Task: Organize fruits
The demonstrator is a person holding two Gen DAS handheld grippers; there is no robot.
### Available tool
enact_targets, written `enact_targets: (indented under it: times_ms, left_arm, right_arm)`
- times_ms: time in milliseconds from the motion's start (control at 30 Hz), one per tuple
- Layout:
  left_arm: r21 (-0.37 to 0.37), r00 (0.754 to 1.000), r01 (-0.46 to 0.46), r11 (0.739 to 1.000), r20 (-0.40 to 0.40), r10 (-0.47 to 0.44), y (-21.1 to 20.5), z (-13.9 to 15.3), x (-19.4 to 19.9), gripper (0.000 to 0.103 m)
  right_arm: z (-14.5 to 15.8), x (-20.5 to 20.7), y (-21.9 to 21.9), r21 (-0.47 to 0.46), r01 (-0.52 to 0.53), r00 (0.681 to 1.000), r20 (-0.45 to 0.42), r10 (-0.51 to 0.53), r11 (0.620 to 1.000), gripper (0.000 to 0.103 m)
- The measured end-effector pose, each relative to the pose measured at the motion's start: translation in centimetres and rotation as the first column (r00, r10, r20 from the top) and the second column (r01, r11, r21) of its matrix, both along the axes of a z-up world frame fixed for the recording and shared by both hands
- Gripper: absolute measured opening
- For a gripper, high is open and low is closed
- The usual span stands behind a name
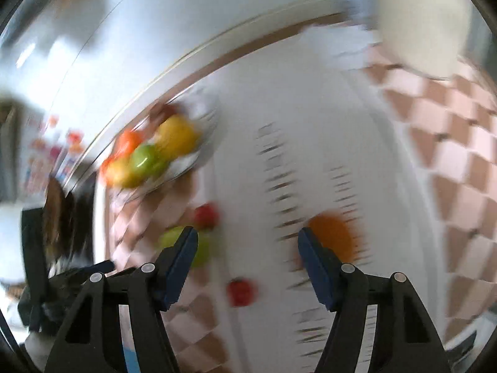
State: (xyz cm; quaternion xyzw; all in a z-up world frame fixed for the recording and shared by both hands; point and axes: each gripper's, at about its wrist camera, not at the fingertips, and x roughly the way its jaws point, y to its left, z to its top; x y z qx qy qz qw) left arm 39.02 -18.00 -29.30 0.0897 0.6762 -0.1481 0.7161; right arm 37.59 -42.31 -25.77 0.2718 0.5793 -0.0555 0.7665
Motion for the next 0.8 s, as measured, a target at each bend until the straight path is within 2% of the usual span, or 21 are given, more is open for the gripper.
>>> enact_targets:
  times_ms: [100, 233, 333, 467, 533, 600, 700, 800]
  left_arm:
    - [0.058, 0.997, 0.071, 0.996, 0.0, -0.071, -2.4, -1.9, 0.8, 0.092]
    - [0.09, 0.995, 0.103, 0.991, 0.006, -0.104, -3.9, -2.8, 1.7, 0.092]
    - [0.065, 0.997, 0.077, 0.995, -0.014, -0.077, -3.6, -3.0, 2.5, 0.092]
    - [0.043, 0.998, 0.055, 0.998, -0.031, -0.054, -3.7, -3.2, 3.5, 0.092]
    - [0.031, 0.998, 0.053, 0.998, -0.041, -0.052, -3.9, -3.0, 3.7, 0.092]
    - [0.011, 0.997, 0.051, 0.999, -0.051, -0.051, -3.6, -2.2, 3.7, 0.092]
    - [-0.011, 0.998, 0.051, 0.999, -0.035, -0.051, -2.4, -0.3, 3.7, 0.092]
    - [-0.009, 0.997, 0.067, 0.998, -0.029, -0.067, -2.6, 0.0, 3.8, 0.092]
  right_arm:
    - [-2.4, -0.3, -1.6, -0.052, -0.004, 0.997, -0.077, 0.0, 0.999, 0.07]
    - [-4.4, -2.2, -2.5, 0.075, 0.028, 0.995, -0.094, -0.021, 0.997, 0.067]
    - [-4.2, -3.7, -0.7, 0.1, 0.004, 0.997, -0.082, 0.004, 0.995, 0.067]
    - [-6.0, -5.2, 0.8, 0.121, -0.003, 0.994, -0.111, 0.017, 0.993, 0.067]
    - [-5.6, -5.7, 1.5, 0.091, -0.024, 0.995, -0.093, 0.032, 0.996, 0.066]
    - [-5.5, -5.8, 2.3, 0.082, -0.034, 0.995, -0.092, 0.042, 0.996, 0.063]
    - [-5.2, -5.9, 3.2, 0.028, -0.077, 0.993, -0.083, 0.079, 0.997, 0.051]
    - [-5.4, -5.9, 3.5, 0.023, -0.083, 0.994, -0.072, 0.084, 0.996, 0.051]
